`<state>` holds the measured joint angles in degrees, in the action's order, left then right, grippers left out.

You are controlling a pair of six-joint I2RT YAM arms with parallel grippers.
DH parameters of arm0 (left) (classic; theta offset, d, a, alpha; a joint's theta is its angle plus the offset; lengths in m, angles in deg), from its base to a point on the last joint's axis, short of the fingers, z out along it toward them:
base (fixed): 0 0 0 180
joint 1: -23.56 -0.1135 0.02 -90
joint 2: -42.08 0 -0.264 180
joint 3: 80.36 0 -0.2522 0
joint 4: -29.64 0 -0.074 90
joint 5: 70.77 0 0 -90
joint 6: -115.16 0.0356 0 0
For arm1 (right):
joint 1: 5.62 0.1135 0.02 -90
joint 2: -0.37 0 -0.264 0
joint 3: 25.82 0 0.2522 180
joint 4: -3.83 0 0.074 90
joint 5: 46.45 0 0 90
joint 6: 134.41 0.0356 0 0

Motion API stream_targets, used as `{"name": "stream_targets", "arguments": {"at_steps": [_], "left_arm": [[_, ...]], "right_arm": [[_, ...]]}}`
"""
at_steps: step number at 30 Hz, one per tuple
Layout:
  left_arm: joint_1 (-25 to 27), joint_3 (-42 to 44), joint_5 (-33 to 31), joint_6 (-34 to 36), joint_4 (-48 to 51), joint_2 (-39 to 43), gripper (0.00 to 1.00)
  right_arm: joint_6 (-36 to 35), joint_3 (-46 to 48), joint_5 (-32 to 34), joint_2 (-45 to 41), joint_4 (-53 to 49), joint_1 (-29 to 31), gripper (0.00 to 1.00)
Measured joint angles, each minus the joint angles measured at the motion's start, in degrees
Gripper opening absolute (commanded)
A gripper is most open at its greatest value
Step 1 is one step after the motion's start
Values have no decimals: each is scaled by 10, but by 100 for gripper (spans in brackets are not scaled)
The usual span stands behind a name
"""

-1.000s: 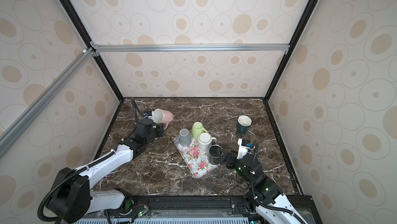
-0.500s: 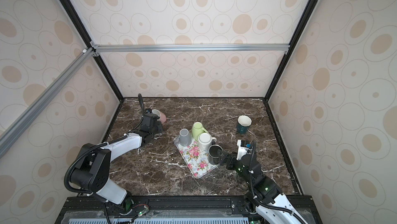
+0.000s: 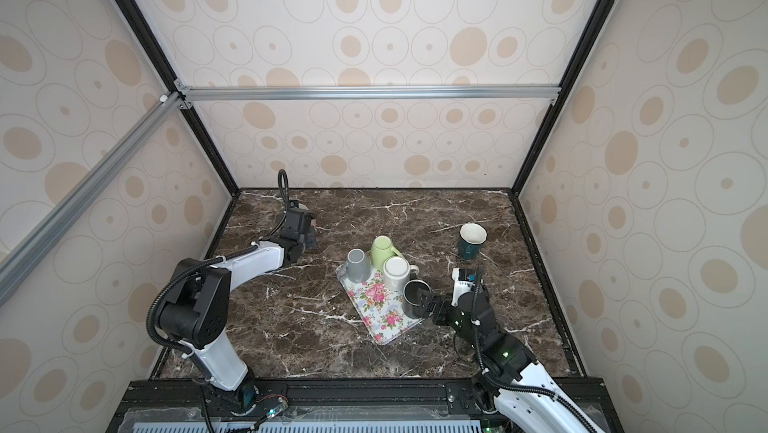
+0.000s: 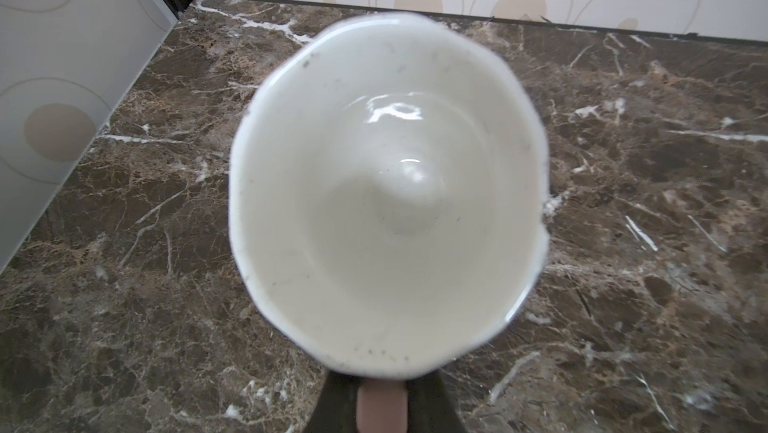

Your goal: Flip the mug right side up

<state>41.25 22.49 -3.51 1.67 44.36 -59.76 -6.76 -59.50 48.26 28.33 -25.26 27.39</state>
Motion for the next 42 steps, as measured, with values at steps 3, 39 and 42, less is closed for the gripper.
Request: {"name": "stream_targets", "arguments": {"at_steps": [3, 39, 42], "left_arm": [[-3, -14, -5, 4, 8, -20, 0], [-5, -16, 32, -3, -33, -25, 97], [-4, -8, 40, -3, -31, -9, 97]], "right_arm": [[-7, 0, 0, 4, -2, 0, 100], [-32, -34, 13, 103, -17, 0, 100], [-32, -38, 13, 113, -17, 0, 100]]}}
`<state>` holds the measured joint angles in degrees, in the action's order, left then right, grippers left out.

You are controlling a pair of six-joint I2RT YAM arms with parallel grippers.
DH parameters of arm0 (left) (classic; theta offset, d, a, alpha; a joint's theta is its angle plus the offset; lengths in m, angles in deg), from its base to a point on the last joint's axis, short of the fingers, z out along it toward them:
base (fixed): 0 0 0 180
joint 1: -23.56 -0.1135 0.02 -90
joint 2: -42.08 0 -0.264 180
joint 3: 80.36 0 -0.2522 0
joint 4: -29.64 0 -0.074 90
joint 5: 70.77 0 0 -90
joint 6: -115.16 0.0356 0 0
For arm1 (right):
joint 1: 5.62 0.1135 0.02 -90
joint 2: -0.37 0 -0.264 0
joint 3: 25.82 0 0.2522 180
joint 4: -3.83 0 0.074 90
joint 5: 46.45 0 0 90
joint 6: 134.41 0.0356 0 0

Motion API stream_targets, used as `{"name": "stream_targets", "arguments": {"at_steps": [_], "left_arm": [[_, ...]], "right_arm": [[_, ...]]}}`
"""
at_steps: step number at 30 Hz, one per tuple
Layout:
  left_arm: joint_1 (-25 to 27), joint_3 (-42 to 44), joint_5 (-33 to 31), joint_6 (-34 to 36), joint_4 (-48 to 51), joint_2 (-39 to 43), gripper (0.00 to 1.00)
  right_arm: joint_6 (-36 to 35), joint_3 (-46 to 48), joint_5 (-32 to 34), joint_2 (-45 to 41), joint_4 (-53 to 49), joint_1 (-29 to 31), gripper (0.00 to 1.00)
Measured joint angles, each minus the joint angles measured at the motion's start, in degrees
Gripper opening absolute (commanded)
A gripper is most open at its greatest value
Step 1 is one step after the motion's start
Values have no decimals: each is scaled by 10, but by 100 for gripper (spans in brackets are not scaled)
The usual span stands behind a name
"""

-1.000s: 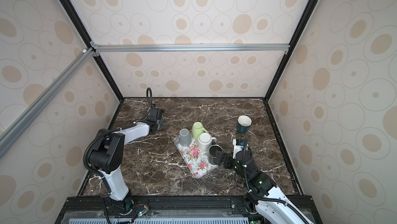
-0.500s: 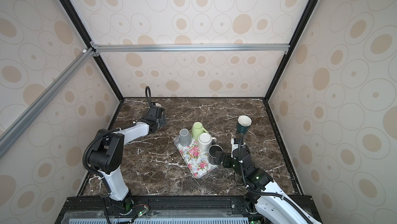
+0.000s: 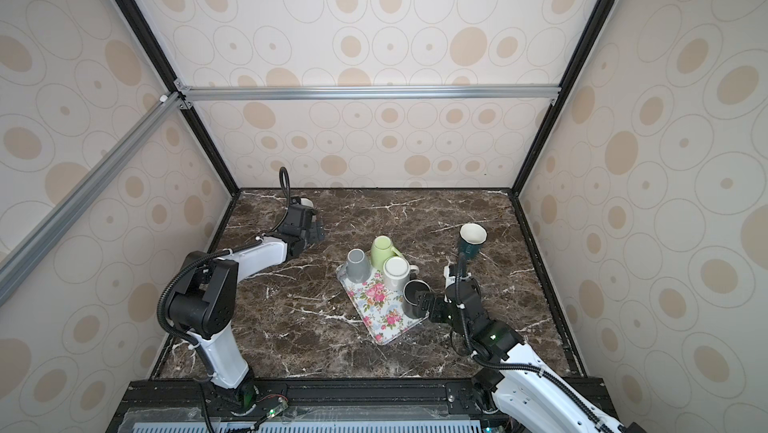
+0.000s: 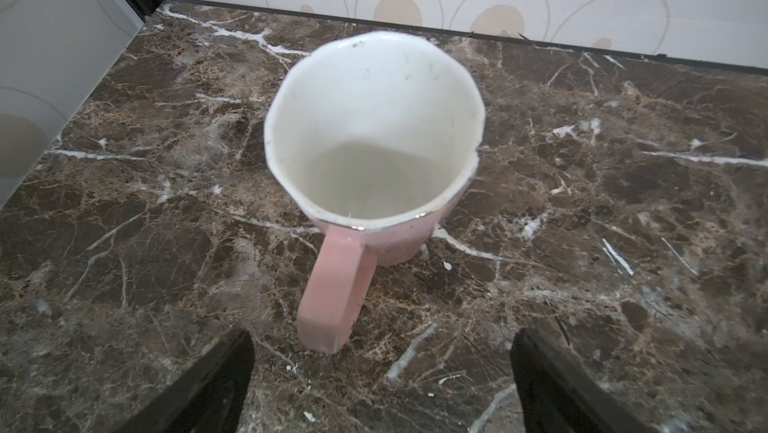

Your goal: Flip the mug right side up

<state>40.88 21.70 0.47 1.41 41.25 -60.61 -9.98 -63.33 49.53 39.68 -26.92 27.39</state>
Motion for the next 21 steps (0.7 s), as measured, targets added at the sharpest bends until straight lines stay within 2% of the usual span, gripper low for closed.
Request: {"name": "stream_targets", "arguments": {"at_steps": [5, 9, 14, 17, 21], "left_arm": [[16, 50, 9, 0, -3, 86, 98], [58, 106, 13, 0, -17, 161, 98], [141, 154, 20, 3, -23, 190, 98], [181, 194, 45, 13, -47, 199, 98], [195, 251, 92, 15, -95, 218, 98]], "right_arm": [[0, -34, -4, 24, -17, 0, 100], [-3, -73, -8, 40, -33, 0, 100], [-2, -94, -18, 41, -54, 0, 100], [2, -100, -25, 35, -78, 0, 100], [17, -101, -36, 7, -107, 0, 100]]}}
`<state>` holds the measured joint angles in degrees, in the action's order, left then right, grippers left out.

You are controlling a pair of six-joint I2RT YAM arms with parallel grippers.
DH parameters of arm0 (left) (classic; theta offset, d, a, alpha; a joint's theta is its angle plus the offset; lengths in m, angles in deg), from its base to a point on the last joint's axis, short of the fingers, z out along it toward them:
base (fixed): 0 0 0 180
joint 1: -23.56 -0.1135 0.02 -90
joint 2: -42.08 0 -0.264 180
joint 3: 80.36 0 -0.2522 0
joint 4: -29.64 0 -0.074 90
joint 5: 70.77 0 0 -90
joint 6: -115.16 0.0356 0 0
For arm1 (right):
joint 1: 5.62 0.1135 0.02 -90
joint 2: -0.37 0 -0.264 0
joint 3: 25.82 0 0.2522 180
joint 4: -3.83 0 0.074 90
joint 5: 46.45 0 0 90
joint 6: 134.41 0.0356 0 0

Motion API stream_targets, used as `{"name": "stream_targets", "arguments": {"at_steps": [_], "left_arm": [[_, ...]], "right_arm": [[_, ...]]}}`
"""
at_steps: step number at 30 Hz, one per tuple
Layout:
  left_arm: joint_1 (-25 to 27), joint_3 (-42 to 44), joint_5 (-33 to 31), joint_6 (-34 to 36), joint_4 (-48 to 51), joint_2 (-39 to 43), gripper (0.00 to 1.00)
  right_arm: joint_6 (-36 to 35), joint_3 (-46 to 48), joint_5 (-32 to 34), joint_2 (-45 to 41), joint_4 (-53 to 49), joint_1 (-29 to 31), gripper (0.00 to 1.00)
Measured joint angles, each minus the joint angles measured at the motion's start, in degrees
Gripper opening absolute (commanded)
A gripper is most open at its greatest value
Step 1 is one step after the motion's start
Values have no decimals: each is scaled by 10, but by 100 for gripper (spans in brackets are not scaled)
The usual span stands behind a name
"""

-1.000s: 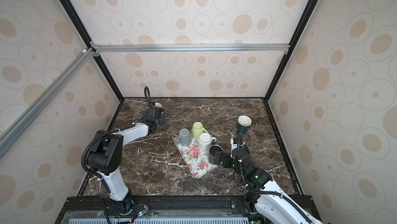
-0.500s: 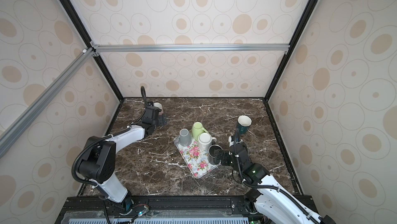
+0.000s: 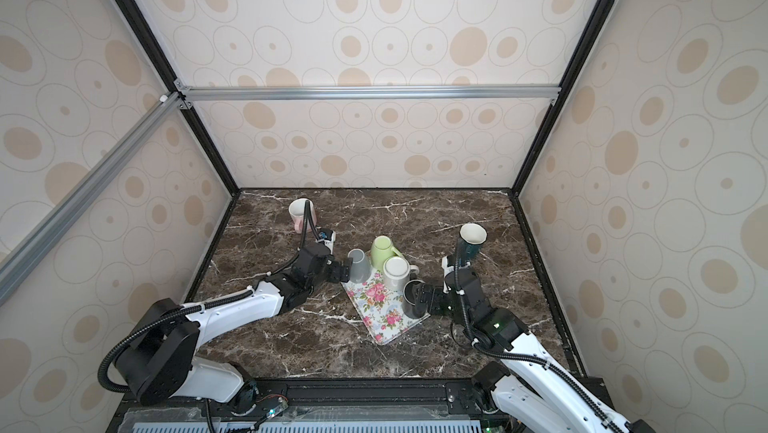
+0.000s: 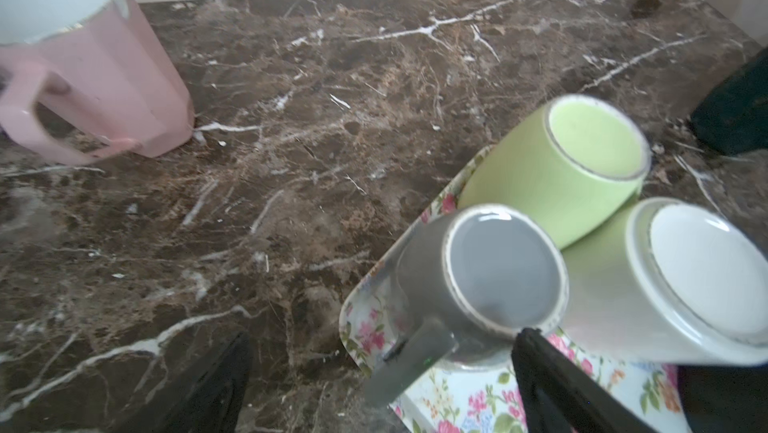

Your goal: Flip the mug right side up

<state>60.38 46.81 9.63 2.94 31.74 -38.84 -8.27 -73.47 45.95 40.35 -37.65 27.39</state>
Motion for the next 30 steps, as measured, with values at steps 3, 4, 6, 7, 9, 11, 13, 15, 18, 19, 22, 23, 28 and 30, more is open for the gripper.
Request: {"name": "stream_targets", "arguments": {"at_steps": [3, 4, 6, 7, 9, 11, 13, 15, 18, 19, 22, 23, 28, 30], "left_arm": [[-2, 28, 30, 0, -30, 10, 98], [-2, 31, 39, 0, -36, 11, 98], [-2, 35, 58, 0, -50, 11, 98], [-2, 37, 64, 0, -56, 11, 98], [-2, 44, 77, 0, -71, 11, 98], [-2, 52, 85, 0, -83, 11, 98], [-2, 56, 91, 0, -88, 9, 98], [-2, 56, 95, 0, -94, 4, 98], [-2, 56, 102, 0, -104, 2, 97], [-2, 56, 105, 0, -106, 1, 97], [-2, 56, 117, 0, -111, -4, 96], [-2, 56, 122, 0, -114, -7, 96], [-2, 56, 146, -2, -120, -19, 96], [-2, 56, 154, -4, -123, -23, 96]], "right_arm": [[15, 0, -12, -18, -17, 0, 100], [18, 0, -14, -20, -21, 0, 100], [26, -1, -18, -20, -32, 0, 100], [29, -1, -19, -19, -36, 0, 100], [36, -1, -20, -16, -46, 0, 100], [42, -1, -24, -10, -49, 0, 100], [47, -1, -27, -7, -49, 0, 100], [51, -1, -30, -7, -49, 0, 100], [52, -8, -33, -4, -49, 0, 100], [52, -11, -33, -3, -49, 0, 100], [52, -21, -33, 1, -49, 0, 100], [52, -21, -33, 2, -48, 0, 100], [54, -21, -33, 4, -46, 0, 100], [54, -21, -32, 7, -43, 0, 100]]}}
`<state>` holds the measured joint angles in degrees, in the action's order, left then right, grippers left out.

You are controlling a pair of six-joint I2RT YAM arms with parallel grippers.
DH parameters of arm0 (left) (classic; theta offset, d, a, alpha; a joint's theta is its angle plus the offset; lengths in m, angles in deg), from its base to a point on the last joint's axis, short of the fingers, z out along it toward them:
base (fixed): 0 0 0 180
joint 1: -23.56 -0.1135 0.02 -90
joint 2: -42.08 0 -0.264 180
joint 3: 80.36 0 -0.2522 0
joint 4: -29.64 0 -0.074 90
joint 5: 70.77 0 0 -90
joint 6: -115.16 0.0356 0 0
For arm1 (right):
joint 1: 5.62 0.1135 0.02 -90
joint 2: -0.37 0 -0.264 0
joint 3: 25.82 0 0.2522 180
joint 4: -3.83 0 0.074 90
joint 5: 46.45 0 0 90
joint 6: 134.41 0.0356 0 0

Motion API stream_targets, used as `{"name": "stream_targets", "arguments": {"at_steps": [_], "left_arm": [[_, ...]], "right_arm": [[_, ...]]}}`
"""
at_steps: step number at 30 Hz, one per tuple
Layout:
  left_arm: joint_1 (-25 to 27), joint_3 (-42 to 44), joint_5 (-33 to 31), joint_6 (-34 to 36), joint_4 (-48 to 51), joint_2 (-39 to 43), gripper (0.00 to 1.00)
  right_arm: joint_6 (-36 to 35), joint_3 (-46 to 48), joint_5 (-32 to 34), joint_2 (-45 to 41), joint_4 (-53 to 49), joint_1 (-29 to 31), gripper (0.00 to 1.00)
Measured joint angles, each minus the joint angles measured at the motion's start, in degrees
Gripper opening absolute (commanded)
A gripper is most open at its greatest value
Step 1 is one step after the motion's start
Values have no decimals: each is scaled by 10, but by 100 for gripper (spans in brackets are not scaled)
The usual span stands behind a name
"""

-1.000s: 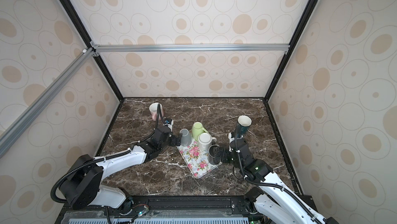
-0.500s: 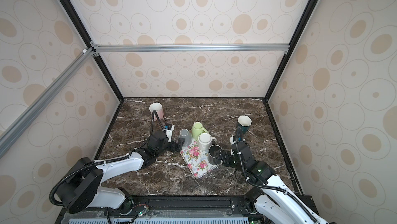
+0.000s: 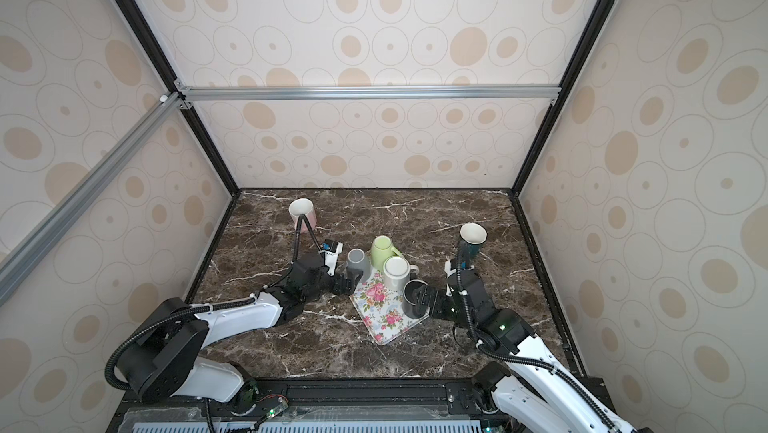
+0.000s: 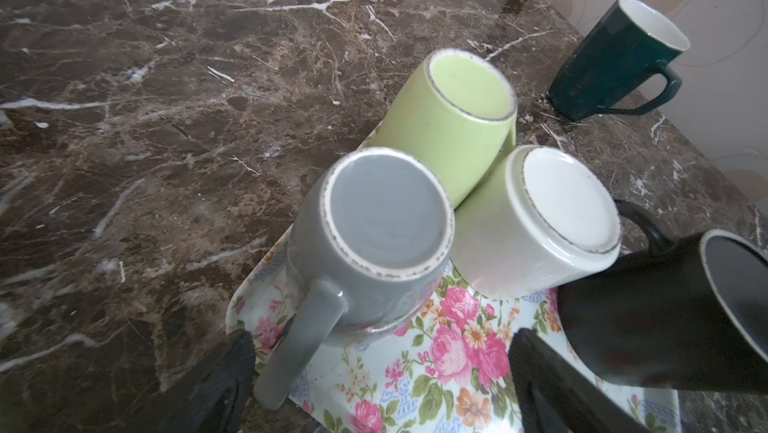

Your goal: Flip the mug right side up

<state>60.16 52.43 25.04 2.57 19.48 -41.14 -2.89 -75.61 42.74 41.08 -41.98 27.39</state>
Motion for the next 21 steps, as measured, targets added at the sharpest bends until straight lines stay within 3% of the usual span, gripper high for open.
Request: {"name": "stream_targets", "arguments": {"at_steps": [21], "left_arm": [[1, 11, 78, -29, -40, -28, 92]], "right_arm": [[-4, -19, 6, 36, 12, 0, 100]]}}
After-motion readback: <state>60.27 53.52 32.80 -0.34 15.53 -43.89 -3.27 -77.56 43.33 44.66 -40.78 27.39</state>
